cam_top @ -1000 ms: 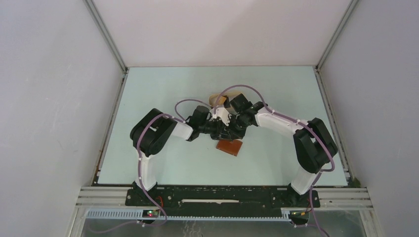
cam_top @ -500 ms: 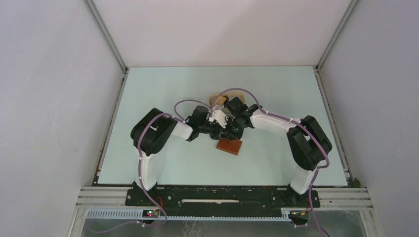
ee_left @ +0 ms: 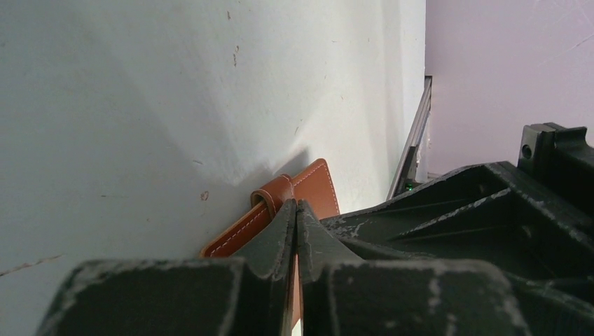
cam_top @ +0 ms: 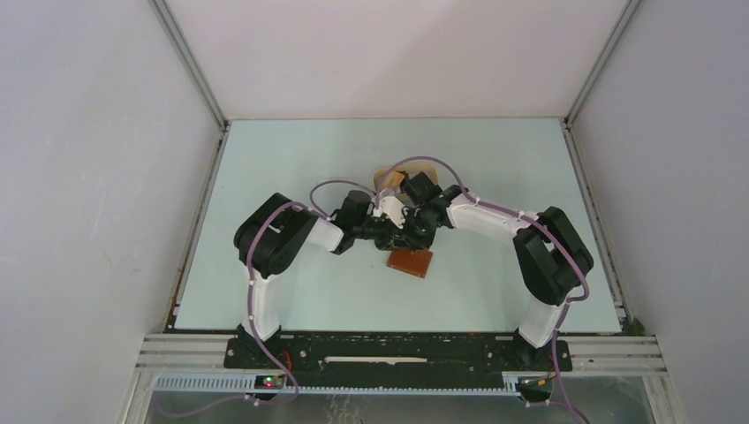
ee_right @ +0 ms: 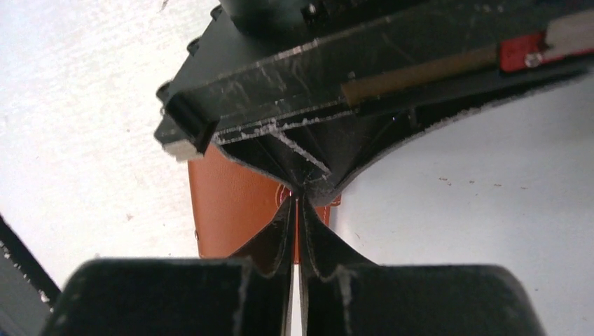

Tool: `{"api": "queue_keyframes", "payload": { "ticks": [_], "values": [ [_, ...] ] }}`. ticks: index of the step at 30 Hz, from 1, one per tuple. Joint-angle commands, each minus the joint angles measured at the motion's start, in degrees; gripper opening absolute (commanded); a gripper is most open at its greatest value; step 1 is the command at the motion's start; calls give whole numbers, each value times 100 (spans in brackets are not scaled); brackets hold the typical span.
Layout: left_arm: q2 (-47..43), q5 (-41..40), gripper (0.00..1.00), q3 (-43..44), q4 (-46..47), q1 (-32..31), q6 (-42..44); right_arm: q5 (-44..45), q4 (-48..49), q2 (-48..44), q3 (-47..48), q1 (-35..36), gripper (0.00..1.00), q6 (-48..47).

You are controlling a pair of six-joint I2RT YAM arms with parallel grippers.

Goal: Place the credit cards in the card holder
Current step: Close the card holder at the center of the board.

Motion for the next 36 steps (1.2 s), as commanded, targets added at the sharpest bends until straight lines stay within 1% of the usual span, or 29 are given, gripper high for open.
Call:
{"api": "queue_keyframes", "payload": {
  "ticks": [1, 4, 7, 15, 25, 36],
  "values": [
    [-103, 91, 7, -154, -393, -46, -60, -646, -255, -507, 190, -350, 12, 63],
    [-267, 99, 7, -75, -395, -45, -113, -1270, -479, -570, 395, -627, 14, 130],
    [-417, 106, 8, -31, -395, -46, -164, -1672, -666, -428, 553, -793, 13, 216],
    [-576, 100, 8, -120, -390, -51, -188, -2152, -729, -150, 589, -1057, 13, 416],
    [-597, 109, 6, -253, -379, -53, -194, -2313, -1058, 484, 876, -1094, 12, 702],
    [-488, 83, 5, -399, -377, -47, -123, -2175, -1169, 774, 1017, -1090, 11, 820]
  ]
}}
